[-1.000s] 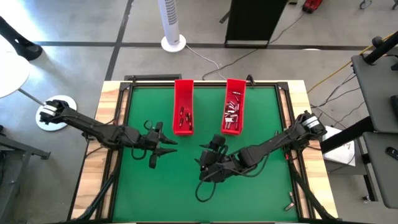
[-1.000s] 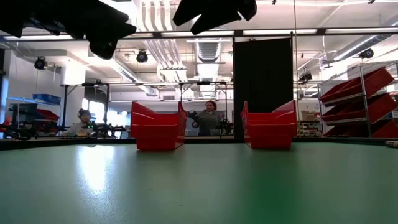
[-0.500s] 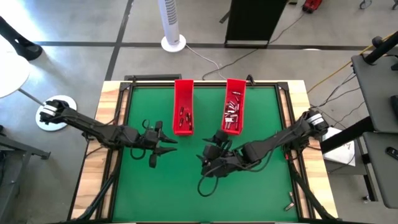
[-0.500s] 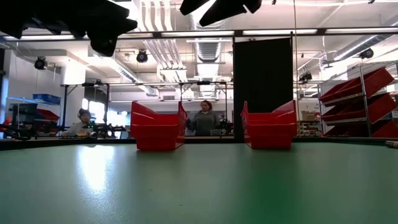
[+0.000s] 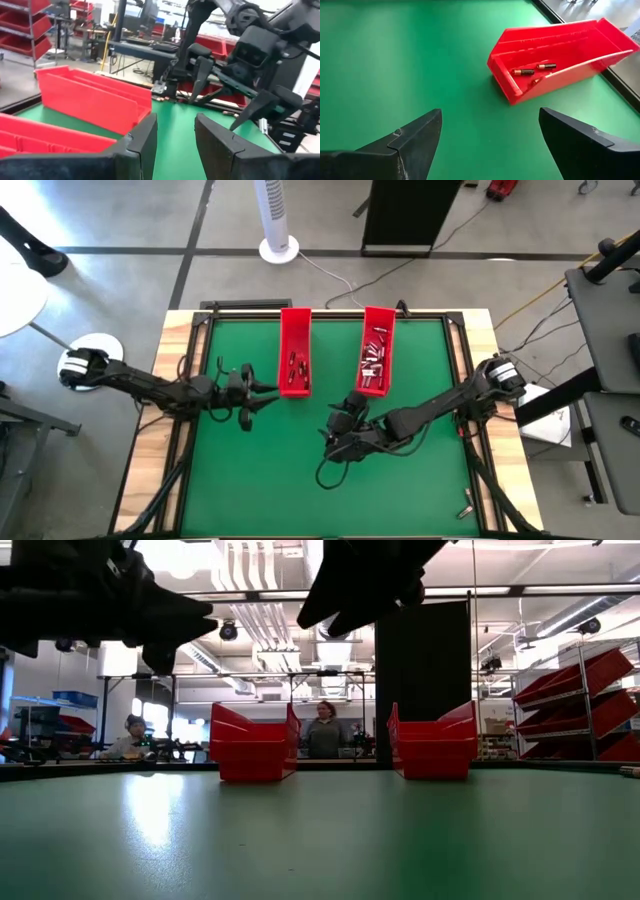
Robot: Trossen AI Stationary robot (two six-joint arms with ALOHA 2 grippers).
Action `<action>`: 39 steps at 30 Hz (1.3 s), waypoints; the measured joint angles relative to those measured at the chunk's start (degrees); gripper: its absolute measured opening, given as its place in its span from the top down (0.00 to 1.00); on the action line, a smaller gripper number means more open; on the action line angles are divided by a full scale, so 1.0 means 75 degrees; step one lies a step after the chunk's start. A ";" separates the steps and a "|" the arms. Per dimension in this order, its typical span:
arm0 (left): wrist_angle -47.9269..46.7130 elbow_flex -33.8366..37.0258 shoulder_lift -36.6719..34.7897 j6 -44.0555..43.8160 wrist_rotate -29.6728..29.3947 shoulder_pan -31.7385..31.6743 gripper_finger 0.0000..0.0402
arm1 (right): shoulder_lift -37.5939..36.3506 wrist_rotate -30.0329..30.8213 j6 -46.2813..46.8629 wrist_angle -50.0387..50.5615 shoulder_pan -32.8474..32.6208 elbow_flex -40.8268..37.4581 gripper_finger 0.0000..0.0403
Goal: Sort batteries
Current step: Put the black battery into the left red bin
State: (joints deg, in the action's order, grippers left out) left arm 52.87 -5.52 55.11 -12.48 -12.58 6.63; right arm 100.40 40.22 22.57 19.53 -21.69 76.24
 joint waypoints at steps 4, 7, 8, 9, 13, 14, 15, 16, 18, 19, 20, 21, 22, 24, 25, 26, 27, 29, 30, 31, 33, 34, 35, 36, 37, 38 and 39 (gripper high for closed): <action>-0.0041 -0.0023 0.0123 -0.0014 -0.0046 -0.0091 0.70 | -0.0021 0.0038 -0.0083 -0.0278 0.0018 -0.0066 0.18; -0.0062 -0.0012 0.0156 -0.0013 -0.0212 -0.0134 0.66 | -0.0035 0.0039 -0.0203 -0.0289 0.0035 0.0003 0.18; 0.0003 -0.0013 0.0182 -0.0013 -0.0228 -0.0154 0.64 | -0.0041 0.0039 -0.0267 -0.0293 0.0035 0.0034 0.18; 0.0006 -0.0014 0.0183 -0.0013 -0.0231 -0.0164 0.62 | -0.0045 0.0040 -0.0319 -0.0304 0.0035 0.0053 0.18; 0.0142 -0.0017 0.0088 0.0313 -0.0248 -0.0168 0.54 | -0.0047 0.0039 -0.0348 -0.0299 0.0035 0.0054 0.19; 0.0111 -0.0010 -0.0019 0.0450 -0.0248 -0.0160 0.52 | -0.0045 0.0039 -0.0352 -0.0291 0.0035 0.0053 0.20; 0.0062 -0.0009 -0.0156 0.0537 -0.0248 -0.0149 0.52 | -0.0045 0.0040 -0.0358 -0.0295 0.0023 0.0053 0.20; -0.0060 -0.0009 -0.0338 0.0606 -0.0249 -0.0141 0.51 | -0.0044 0.0045 -0.0360 -0.0300 -0.0010 0.0053 0.21; -0.0496 -0.0006 -0.0808 0.0745 -0.0248 -0.0143 0.51 | -0.0047 0.0062 -0.0371 -0.0291 -0.0104 0.0050 0.21; -0.0762 -0.0003 -0.1080 0.0823 -0.0248 -0.0143 0.51 | -0.0047 0.0063 -0.0370 -0.0291 -0.0161 0.0050 0.22; -0.1017 -0.0003 -0.1371 0.0889 -0.0247 -0.0143 0.51 | -0.0047 0.0081 -0.0366 -0.0288 -0.0224 0.0050 0.22; -0.1272 -0.0003 -0.1668 0.0940 -0.0179 -0.0143 0.51 | -0.0050 0.0146 -0.0356 -0.0291 -0.0286 0.0050 0.23; -0.1472 -0.0001 -0.1953 0.0972 -0.0001 -0.0145 0.51 | -0.0053 0.0215 -0.0356 -0.0279 -0.0349 0.0050 0.23; -0.1655 0.0000 -0.2444 0.0994 0.0586 -0.0143 0.52 | -0.0055 0.0237 -0.0353 -0.0277 -0.0430 0.0050 0.23; -0.1680 0.0000 -0.2640 0.0996 0.0906 -0.0142 0.52 | -0.0055 0.0237 -0.0338 -0.0274 -0.0448 0.0050 0.23; -0.1668 0.0000 -0.2784 0.0995 0.1199 -0.0140 0.53 | -0.0055 0.0240 -0.0313 -0.0274 -0.0459 0.0050 0.23; -0.1666 0.0000 -0.2885 0.0984 0.1496 -0.0143 0.53 | -0.0055 0.0241 -0.0297 -0.0274 -0.0460 0.0050 0.23; -0.1658 0.0009 -0.2969 0.0990 0.2110 -0.0140 0.54 | -0.0055 0.0250 -0.0294 -0.0295 -0.0469 0.0050 0.22; -0.1662 0.0029 -0.2970 0.0998 0.2344 -0.0141 0.54 | -0.0055 0.0251 -0.0294 -0.0304 -0.0468 0.0050 0.22; -0.1661 0.0043 -0.2955 0.0999 0.2450 -0.0140 0.54 | -0.0055 0.0254 -0.0291 -0.0305 -0.0446 0.0050 0.22; -0.1609 0.0060 -0.2903 0.0999 0.2462 -0.0140 0.55 | -0.0055 0.0249 -0.0264 -0.0306 -0.0403 0.0050 0.21; -0.1575 0.0061 -0.2890 0.1004 0.2463 -0.0143 0.55 | -0.0055 0.0248 -0.0225 -0.0311 -0.0392 0.0050 0.21; -0.1549 0.0061 -0.2869 0.1054 0.2464 -0.0143 0.55 | -0.0055 0.0254 -0.0209 -0.0321 -0.0377 0.0050 0.21; -0.1552 0.0068 -0.2862 0.1116 0.2465 -0.0143 0.55 | -0.0055 0.0254 -0.0210 -0.0335 -0.0370 0.0048 0.21; -0.1561 0.0090 -0.2871 0.1176 0.2465 -0.0143 0.55 | -0.0064 0.0257 -0.0213 -0.0338 -0.0366 0.0047 0.22; -0.1577 0.0127 -0.2910 0.1208 0.2465 -0.0143 0.55 | -0.0085 0.0254 -0.0213 -0.0325 -0.0364 0.0047 0.22; -0.1578 0.0169 -0.2964 0.1231 0.2458 -0.0148 0.55 | -0.0145 0.0253 -0.0215 -0.0286 -0.0365 0.0042 0.23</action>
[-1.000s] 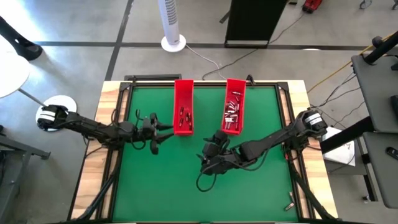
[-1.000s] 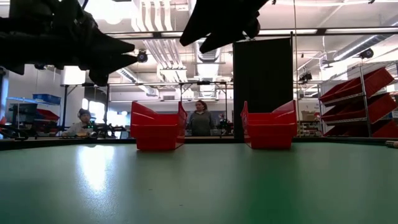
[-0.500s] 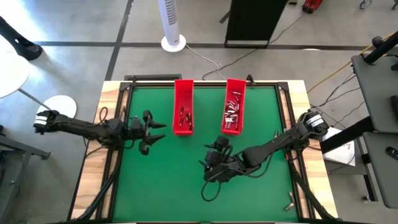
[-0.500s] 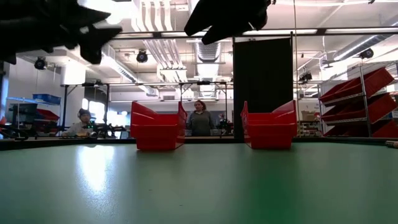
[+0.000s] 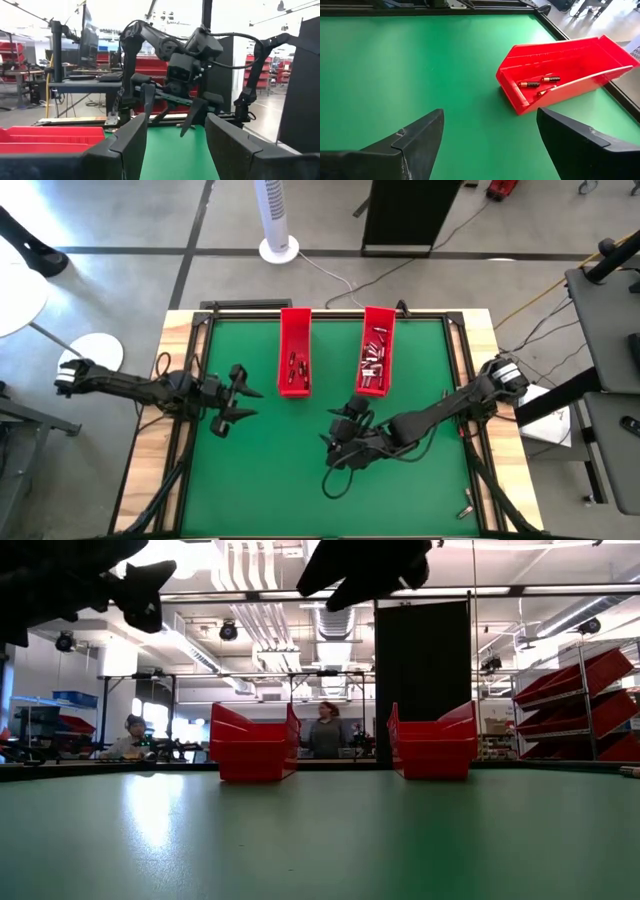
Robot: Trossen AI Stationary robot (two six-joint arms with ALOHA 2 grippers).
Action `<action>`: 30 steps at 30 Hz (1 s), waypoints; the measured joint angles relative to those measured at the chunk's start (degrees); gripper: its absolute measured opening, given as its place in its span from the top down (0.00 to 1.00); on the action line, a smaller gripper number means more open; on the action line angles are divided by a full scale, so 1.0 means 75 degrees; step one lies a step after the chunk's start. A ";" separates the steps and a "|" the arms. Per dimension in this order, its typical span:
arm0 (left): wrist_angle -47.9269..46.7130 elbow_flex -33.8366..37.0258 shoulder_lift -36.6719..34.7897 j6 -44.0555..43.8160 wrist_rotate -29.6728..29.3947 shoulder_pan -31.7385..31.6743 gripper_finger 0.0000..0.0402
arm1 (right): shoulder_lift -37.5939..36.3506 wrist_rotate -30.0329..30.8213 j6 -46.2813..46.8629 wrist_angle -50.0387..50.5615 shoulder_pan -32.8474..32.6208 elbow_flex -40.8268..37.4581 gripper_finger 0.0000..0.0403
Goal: Sort batteries
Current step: Put the black battery into the left red bin
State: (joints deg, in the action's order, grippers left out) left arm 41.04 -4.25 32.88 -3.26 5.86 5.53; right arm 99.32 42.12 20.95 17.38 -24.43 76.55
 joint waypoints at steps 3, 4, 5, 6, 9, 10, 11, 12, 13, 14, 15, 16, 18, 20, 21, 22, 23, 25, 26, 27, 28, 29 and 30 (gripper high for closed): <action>0.0025 0.0257 -0.0347 0.0098 -0.0103 -0.0006 0.55 | -0.0352 0.0028 0.0049 0.0266 -0.0008 -0.0003 0.24; 0.0082 0.0381 -0.0520 0.0109 -0.0106 -0.0016 0.55 | -0.0516 0.0119 0.0131 0.0481 -0.0018 -0.0003 0.24; 0.0153 0.0491 -0.0703 0.0107 -0.0112 -0.0026 0.55 | -0.0676 0.0235 0.0256 0.0702 -0.0029 -0.0003 0.24; 0.0111 0.0483 -0.0885 0.0104 -0.0109 -0.0042 0.55 | -0.0851 0.0327 0.0337 0.0912 -0.0029 0.0000 0.24; -0.0162 0.0474 -0.1266 -0.0061 -0.0104 -0.0045 0.55 | -0.1353 0.0557 0.0718 0.1502 -0.0021 -0.0086 0.22; -0.0224 0.0489 -0.1356 -0.0077 -0.0103 -0.0045 0.55 | -0.1541 0.0592 0.0868 0.1705 0.0000 -0.0151 0.22; -0.0276 0.0490 -0.1420 -0.0090 -0.0101 -0.0045 0.55 | -0.1698 0.0600 0.1007 0.1897 0.0030 -0.0226 0.21; -0.0272 0.0487 -0.1471 -0.0107 -0.0099 -0.0045 0.55 | -0.1859 0.0605 0.1207 0.2067 0.0075 -0.0290 0.21; -0.0287 0.0487 -0.1512 -0.0119 -0.0073 -0.0045 0.55 | -0.2021 0.0603 0.1458 0.2272 0.0107 -0.0363 0.20; -0.0283 0.0487 -0.1524 -0.0127 -0.0047 -0.0045 0.55 | -0.2195 0.0607 0.1714 0.2561 0.0135 -0.0452 0.20; -0.0291 0.0487 -0.1524 -0.0132 -0.0037 -0.0045 0.55 | -0.2347 0.0614 0.1968 0.2832 0.0174 -0.0547 0.20; -0.0323 0.0487 -0.1542 -0.0148 -0.0016 -0.0045 0.55 | -0.2512 0.0630 0.2207 0.3040 0.0208 -0.0641 0.20; -0.0332 0.0487 -0.1544 -0.0172 0.0088 -0.0045 0.55 | -0.2886 0.0774 0.2827 0.3770 0.0249 -0.0858 0.21; -0.0315 0.0488 -0.1591 -0.0224 0.0115 -0.0045 0.55 | -0.3279 0.0920 0.3724 0.4800 0.0309 -0.1000 0.22; -0.0299 0.0488 -0.1605 -0.0235 0.0115 -0.0045 0.55 | -0.3479 0.0978 0.4307 0.5371 0.0345 -0.1066 0.22; -0.0281 0.0487 -0.1606 -0.0235 0.0118 -0.0045 0.55 | -0.3684 0.0990 0.4893 0.5950 0.0397 -0.1128 0.23; -0.0301 0.0487 -0.1621 -0.0235 0.0115 -0.0045 0.55 | -0.3877 0.0993 0.5406 0.6479 0.0436 -0.1185 0.23; -0.0312 0.0490 -0.1631 -0.0207 0.0115 -0.0045 0.55 | -0.4208 0.1022 0.6350 0.7263 0.0490 -0.1297 0.23; -0.0308 0.0490 -0.1635 -0.0165 0.0115 -0.0045 0.55 | -0.4361 0.1012 0.6696 0.7584 0.0517 -0.1359 0.23; -0.0305 0.0490 -0.1635 -0.0113 0.0115 -0.0045 0.55 | -0.4499 0.0999 0.6961 0.7832 0.0558 -0.1413 0.23; -0.0309 0.0490 -0.1632 -0.0052 0.0115 -0.0045 0.55 | -0.4633 0.0983 0.7165 0.8030 0.0609 -0.1468 0.23; -0.0291 0.0490 -0.1629 0.0025 0.0112 -0.0045 0.55 | -0.4754 0.0982 0.7336 0.8237 0.0679 -0.1532 0.22; -0.0228 0.0490 -0.1630 0.0098 0.0112 -0.0045 0.55 | -0.4873 0.0974 0.7489 0.8403 0.0758 -0.1610 0.22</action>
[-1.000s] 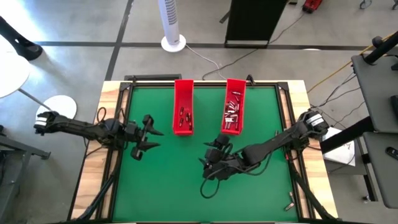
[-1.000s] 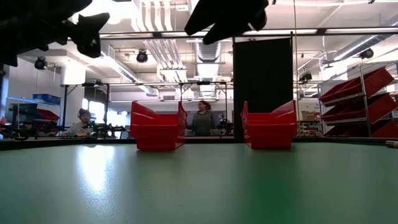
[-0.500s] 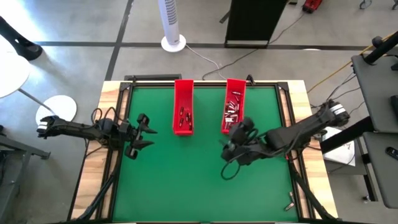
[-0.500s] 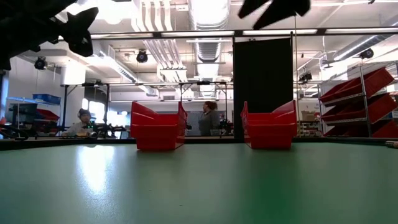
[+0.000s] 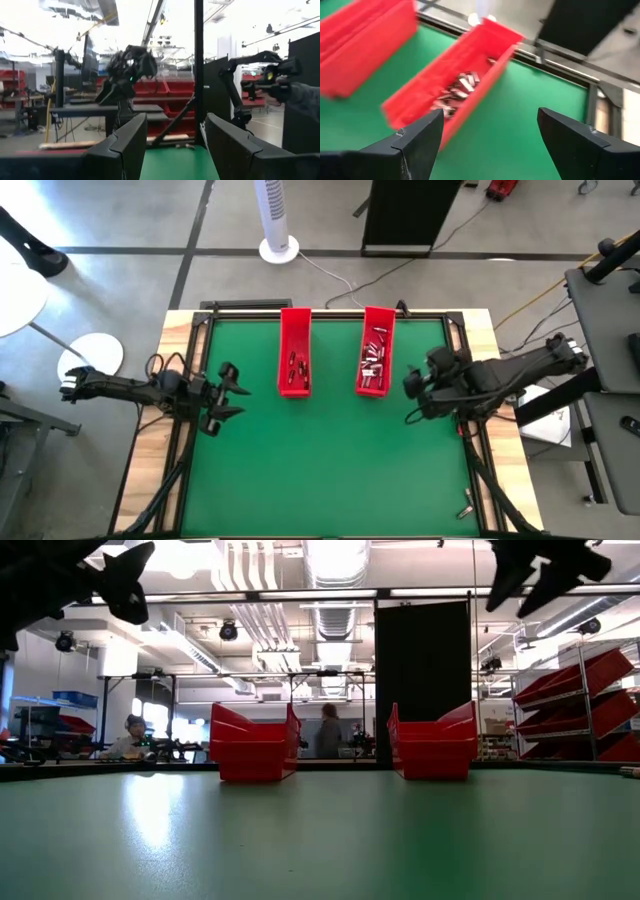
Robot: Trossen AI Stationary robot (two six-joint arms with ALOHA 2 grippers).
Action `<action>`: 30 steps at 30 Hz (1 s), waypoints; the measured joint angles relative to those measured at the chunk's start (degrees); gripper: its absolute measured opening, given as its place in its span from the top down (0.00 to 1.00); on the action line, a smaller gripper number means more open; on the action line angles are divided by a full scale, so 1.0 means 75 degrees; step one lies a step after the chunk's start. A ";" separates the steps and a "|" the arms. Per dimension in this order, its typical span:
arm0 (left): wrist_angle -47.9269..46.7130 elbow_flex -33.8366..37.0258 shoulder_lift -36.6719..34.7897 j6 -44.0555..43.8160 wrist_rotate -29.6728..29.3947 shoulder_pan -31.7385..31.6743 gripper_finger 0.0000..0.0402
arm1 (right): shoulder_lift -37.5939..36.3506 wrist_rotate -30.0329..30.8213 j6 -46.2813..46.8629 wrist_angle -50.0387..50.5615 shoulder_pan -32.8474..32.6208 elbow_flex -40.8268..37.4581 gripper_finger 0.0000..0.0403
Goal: Sort batteries
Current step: Put the black battery into the left red bin
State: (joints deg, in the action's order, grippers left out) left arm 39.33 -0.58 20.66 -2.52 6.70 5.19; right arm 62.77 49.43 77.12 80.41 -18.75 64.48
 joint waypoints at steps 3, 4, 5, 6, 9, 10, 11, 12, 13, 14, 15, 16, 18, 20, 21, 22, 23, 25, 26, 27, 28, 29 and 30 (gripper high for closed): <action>0.0232 0.0000 0.0004 0.0066 -0.0003 0.0000 0.55 | -0.0349 -0.0121 0.0265 0.0099 0.0294 -0.0288 0.21; 0.0248 0.0000 0.0012 0.0075 -0.0003 0.0000 0.55 | -0.0451 -0.0245 0.0326 0.0099 0.0399 -0.0392 0.21; 0.0243 -0.0003 0.0023 0.0109 -0.0005 0.0000 0.55 | -0.0523 -0.0375 0.0357 0.0103 0.0495 -0.0482 0.21; 0.0245 -0.0005 0.0042 0.0143 -0.0006 0.0000 0.55 | -0.0587 -0.0458 0.0383 0.0098 0.0585 -0.0569 0.21; 0.0301 -0.0006 0.0092 0.0253 -0.0012 0.0000 0.55 | -0.0674 -0.0591 0.0531 0.0086 0.0709 -0.0769 0.22; 0.0323 -0.0006 0.0101 0.0262 -0.0017 -0.0003 0.55 | -0.0674 -0.0591 0.0533 0.0084 0.0731 -0.0791 0.23; 0.0348 -0.0006 0.0115 0.0267 -0.0020 -0.0009 0.55 | -0.0671 -0.0591 0.0533 0.0084 0.0736 -0.0792 0.23; 0.0359 -0.0006 0.0126 0.0270 -0.0023 -0.0009 0.55 | -0.0671 -0.0591 0.0533 0.0083 0.0744 -0.0790 0.24; 0.0359 -0.0006 0.0134 0.0275 -0.0028 -0.0009 0.55 | -0.0671 -0.0592 0.0536 0.0108 0.0744 -0.0768 0.24; 0.0357 -0.0006 0.0135 0.0298 -0.0029 -0.0009 0.55 | -0.0671 -0.0598 0.0538 0.0143 0.0747 -0.0717 0.24; 0.0356 -0.0006 0.0135 0.0307 -0.0029 -0.0009 0.55 | -0.0671 -0.0631 0.0572 0.0217 0.0759 -0.0637 0.24; 0.0356 -0.0006 0.0135 0.0308 -0.0029 -0.0009 0.55 | -0.0671 -0.0720 0.0674 0.0419 0.0771 -0.0548 0.24; 0.0359 -0.0006 0.0135 0.0308 -0.0032 -0.0009 0.55 | -0.0671 -0.0992 0.1082 0.0917 0.0819 -0.0426 0.23; 0.0401 -0.0006 0.0141 0.0307 -0.0032 -0.0009 0.55 | -0.0678 -0.1321 0.1508 0.1249 0.0868 -0.0396 0.21; 0.0428 -0.0006 0.0141 0.0306 -0.0032 -0.0009 0.55 | -0.0687 -0.1478 0.1657 0.1270 0.0900 -0.0414 0.20; 0.0436 -0.0006 0.0141 0.0298 -0.0032 -0.0009 0.55 | -0.0707 -0.1621 0.1802 0.1253 0.0930 -0.0458 0.20; 0.0451 -0.0004 0.0141 0.0281 -0.0032 -0.0009 0.55 | -0.0713 -0.1775 0.1975 0.1234 0.0962 -0.0509 0.19; 0.0507 -0.0003 0.0141 0.0216 -0.0026 -0.0009 0.55 | -0.0720 -0.2046 0.2417 0.1229 0.1068 -0.0654 0.19; 0.0533 -0.0003 0.0141 0.0183 -0.0026 -0.0009 0.55 | -0.0755 -0.2147 0.2653 0.1226 0.1133 -0.0757 0.19; 0.0559 -0.0003 0.0146 0.0142 -0.0026 -0.0009 0.55 | -0.0809 -0.2252 0.2895 0.1226 0.1214 -0.0885 0.19; 0.0555 -0.0003 0.0147 0.0108 -0.0026 -0.0009 0.55 | -0.0874 -0.2355 0.3184 0.1234 0.1308 -0.1032 0.20; 0.0557 -0.0003 0.0150 0.0059 -0.0023 -0.0009 0.55 | -0.0950 -0.2470 0.3473 0.1232 0.1415 -0.1194 0.20; 0.0565 -0.0003 0.0150 0.0031 -0.0026 -0.0009 0.55 | -0.1028 -0.2589 0.3733 0.1212 0.1524 -0.1389 0.21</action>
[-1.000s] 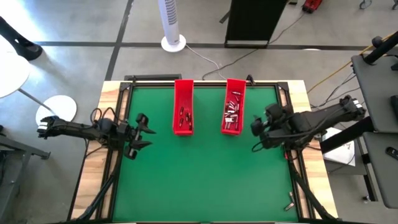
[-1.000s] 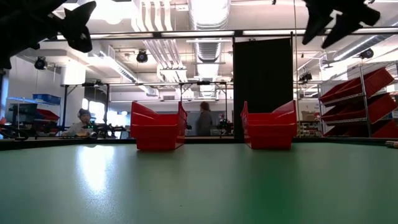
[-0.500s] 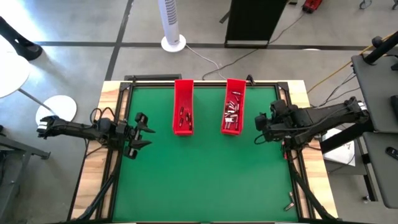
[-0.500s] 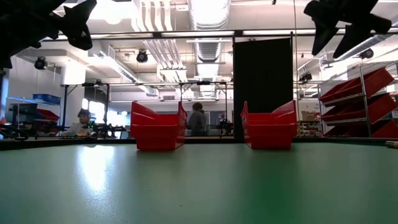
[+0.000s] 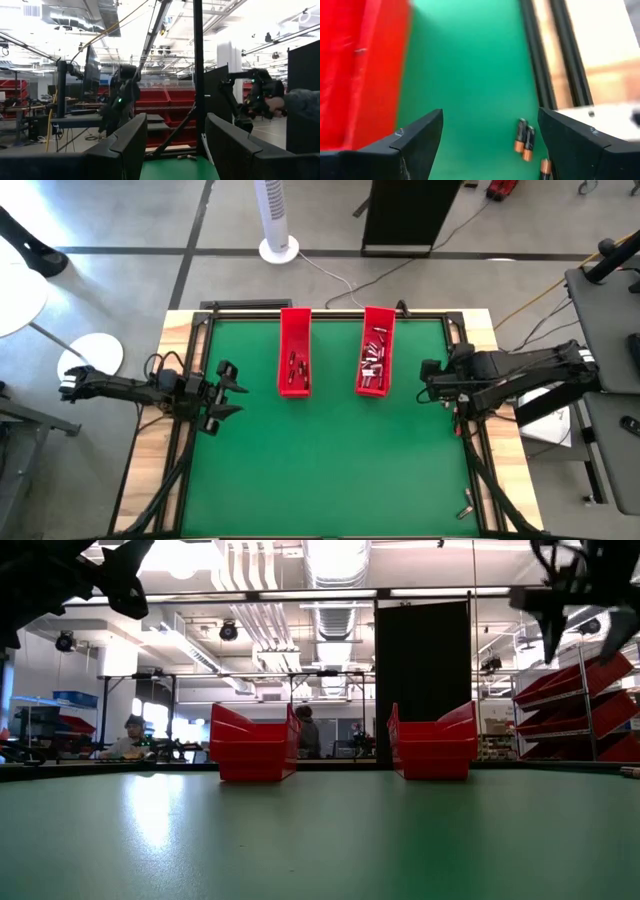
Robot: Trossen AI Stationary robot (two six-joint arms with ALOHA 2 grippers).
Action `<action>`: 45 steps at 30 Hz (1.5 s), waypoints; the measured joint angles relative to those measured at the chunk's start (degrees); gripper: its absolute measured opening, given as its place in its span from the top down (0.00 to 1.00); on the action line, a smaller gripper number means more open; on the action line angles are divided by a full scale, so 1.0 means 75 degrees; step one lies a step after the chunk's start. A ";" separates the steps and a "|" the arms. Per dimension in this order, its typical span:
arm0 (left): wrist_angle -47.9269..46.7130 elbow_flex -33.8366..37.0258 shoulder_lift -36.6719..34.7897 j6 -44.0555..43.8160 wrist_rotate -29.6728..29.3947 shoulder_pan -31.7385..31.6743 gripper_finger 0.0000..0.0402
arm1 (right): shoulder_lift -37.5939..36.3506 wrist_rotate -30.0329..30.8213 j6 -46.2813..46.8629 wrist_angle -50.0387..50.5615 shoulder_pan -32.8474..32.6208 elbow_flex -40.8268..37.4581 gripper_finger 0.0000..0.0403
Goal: Sort batteries
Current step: Put the black battery into the left red bin
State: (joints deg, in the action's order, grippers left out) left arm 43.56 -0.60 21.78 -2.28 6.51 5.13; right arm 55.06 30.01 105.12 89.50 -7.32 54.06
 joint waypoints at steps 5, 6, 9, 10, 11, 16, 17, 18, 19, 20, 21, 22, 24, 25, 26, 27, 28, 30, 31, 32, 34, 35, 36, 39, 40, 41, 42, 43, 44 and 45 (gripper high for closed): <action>0.0004 -0.0002 0.0004 -0.0044 0.0005 0.0000 0.55 | -0.0150 -0.0641 0.0848 -0.0724 0.0393 -0.1052 0.26; 0.0003 0.0000 0.0006 -0.0042 0.0005 0.0000 0.55 | -0.0140 -0.0762 0.0896 -0.0926 0.0449 -0.1255 0.27; 0.0001 -0.0002 0.0006 -0.0027 0.0008 0.0000 0.55 | 0.0087 -0.0864 0.0829 -0.1101 0.0677 -0.1386 0.29; 0.0002 -0.0002 0.0006 -0.0026 0.0008 0.0000 0.55 | 0.0185 -0.0864 0.0782 -0.1118 0.0760 -0.1344 0.30; 0.0000 0.0000 0.0007 -0.0023 0.0008 0.0000 0.55 | 0.0278 -0.0877 0.0689 -0.1214 0.0866 -0.1320 0.31; -0.0002 -0.0002 0.0006 0.0027 0.0011 0.0000 0.55 | 0.0819 -0.1601 -0.1300 -0.1646 0.1709 -0.1273 0.37; -0.0006 -0.0001 0.0008 0.0026 0.0011 0.0000 0.55 | 0.0934 -0.1770 -0.1682 -0.1659 0.1843 -0.1266 0.38; -0.0006 0.0000 0.0009 0.0025 0.0011 0.0000 0.55 | 0.1030 -0.1910 -0.2035 -0.1658 0.1962 -0.1261 0.39; -0.0011 -0.0003 0.0009 0.0022 0.0011 0.0000 0.55 | 0.1096 -0.2054 -0.2413 -0.1664 0.2084 -0.1258 0.39; -0.0018 0.0000 0.0006 0.0021 0.0011 0.0000 0.55 | 0.1147 -0.2220 -0.2751 -0.1629 0.2218 -0.1258 0.39; -0.0028 0.0000 0.0006 0.0021 0.0011 0.0000 0.55 | 0.1189 -0.2396 -0.3071 -0.1605 0.2355 -0.1258 0.39; -0.0034 -0.0001 0.0006 0.0021 0.0011 0.0000 0.55 | 0.1233 -0.2604 -0.3414 -0.1607 0.2498 -0.1258 0.39; -0.0037 -0.0002 0.0006 0.0028 0.0011 0.0000 0.55 | 0.1343 -0.2987 -0.4039 -0.1610 0.2724 -0.1258 0.38; -0.0037 0.0000 0.0006 0.0032 0.0011 0.0000 0.55 | 0.1403 -0.3115 -0.4297 -0.1610 0.2818 -0.1258 0.38; -0.0040 -0.0003 0.0006 0.0032 0.0012 0.0000 0.55 | 0.1461 -0.3177 -0.4540 -0.1610 0.2906 -0.1258 0.38; -0.0040 -0.0003 0.0006 0.0032 0.0011 0.0000 0.55 | 0.1522 -0.3203 -0.4745 -0.1610 0.2995 -0.1258 0.37; -0.0042 -0.0003 0.0006 0.0032 0.0011 0.0000 0.55 | 0.1578 -0.3201 -0.4877 -0.1613 0.3086 -0.1258 0.37; -0.0057 -0.0001 0.0006 0.0034 0.0011 0.0000 0.55 | 0.1642 -0.3203 -0.5159 -0.1614 0.3281 -0.1239 0.37; -0.0063 -0.0002 0.0007 0.0034 0.0011 0.0000 0.55 | 0.1645 -0.3233 -0.5245 -0.1616 0.3376 -0.1238 0.37; -0.0064 -0.0001 0.0009 0.0032 0.0011 0.0000 0.55 | 0.1626 -0.3301 -0.5325 -0.1610 0.3458 -0.1238 0.37; -0.0063 0.0000 0.0009 0.0032 0.0011 0.0000 0.55 | 0.1499 -0.3397 -0.5371 -0.1627 0.3606 -0.1238 0.37; -0.0063 0.0000 0.0008 0.0032 0.0013 0.0000 0.55 | 0.1389 -0.3402 -0.5371 -0.1627 0.3659 -0.1238 0.36; -0.0063 -0.0001 0.0009 0.0032 0.0011 0.0000 0.55 | 0.1270 -0.3394 -0.5365 -0.1624 0.3708 -0.1238 0.36; -0.0063 0.0000 0.0008 0.0035 0.0012 0.0000 0.55 | 0.0889 -0.3221 -0.5322 -0.1646 0.3842 -0.1238 0.36; -0.0066 -0.0002 0.0009 0.0032 0.0011 0.0000 0.55 | 0.0765 -0.3191 -0.5301 -0.1642 0.3873 -0.1238 0.37; -0.0069 -0.0003 0.0009 0.0032 0.0011 0.0000 0.55 | 0.0648 -0.3171 -0.5297 -0.1640 0.3897 -0.1238 0.37; -0.0077 0.0000 0.0006 0.0032 0.0011 0.0000 0.55 | 0.0538 -0.3150 -0.5283 -0.1631 0.3925 -0.1238 0.38; -0.0105 -0.0002 0.0006 0.0032 0.0013 0.0000 0.55 | 0.0429 -0.3110 -0.5216 -0.1639 0.3946 -0.1238 0.38; -0.0147 -0.0001 0.0006 0.0032 0.0011 0.0000 0.55 | 0.0335 -0.3047 -0.5155 -0.1633 0.3958 -0.1238 0.39; -0.0167 -0.0002 0.0010 0.0029 0.0011 0.0000 0.55 | 0.0260 -0.2992 -0.5108 -0.1623 0.3958 -0.1238 0.39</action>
State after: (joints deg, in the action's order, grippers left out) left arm 42.31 -0.61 21.86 -2.07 6.59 5.13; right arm 57.01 7.56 66.81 77.33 22.37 44.77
